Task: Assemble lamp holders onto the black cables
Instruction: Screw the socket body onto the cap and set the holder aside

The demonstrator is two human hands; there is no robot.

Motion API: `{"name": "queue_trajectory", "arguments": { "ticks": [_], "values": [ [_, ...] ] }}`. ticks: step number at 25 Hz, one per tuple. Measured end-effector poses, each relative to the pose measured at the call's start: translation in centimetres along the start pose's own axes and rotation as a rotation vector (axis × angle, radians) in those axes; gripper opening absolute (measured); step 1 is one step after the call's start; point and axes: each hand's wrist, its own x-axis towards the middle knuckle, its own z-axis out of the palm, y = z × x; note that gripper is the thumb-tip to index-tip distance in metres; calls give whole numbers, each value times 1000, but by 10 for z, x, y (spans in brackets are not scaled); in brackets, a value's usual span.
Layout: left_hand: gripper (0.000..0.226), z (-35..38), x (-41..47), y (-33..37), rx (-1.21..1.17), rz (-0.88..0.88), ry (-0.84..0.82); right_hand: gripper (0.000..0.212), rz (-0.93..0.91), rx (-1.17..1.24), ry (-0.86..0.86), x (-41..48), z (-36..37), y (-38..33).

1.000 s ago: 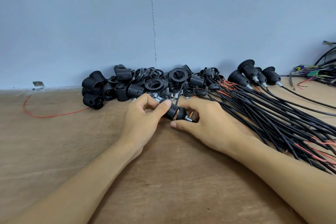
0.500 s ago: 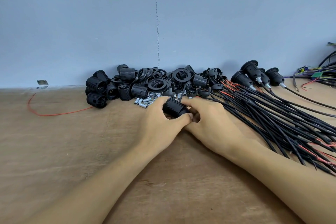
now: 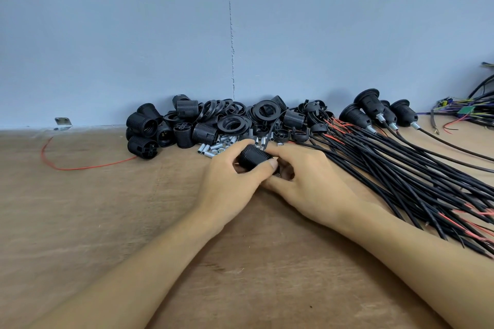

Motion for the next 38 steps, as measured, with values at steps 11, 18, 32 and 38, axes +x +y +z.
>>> {"name": "queue_trajectory", "arguments": {
  "ticks": [11, 18, 32, 38],
  "values": [
    [19, -8, 9, 3, -521, -278, -13, 37, -43, 51, 31, 0, -3, 0],
    [18, -13, 11, 0, -478, -250, -73, 35, 56, 163, -5, 1, -7, -4],
    [22, -21, 12, -4, -272, -151, -197, 44, 40, 225, -130, 0, -8, -3],
    [23, -20, 11, -6, -305, -162, -178, 44, -4, 157, -107, 0, -6, 0]
  ]
}}
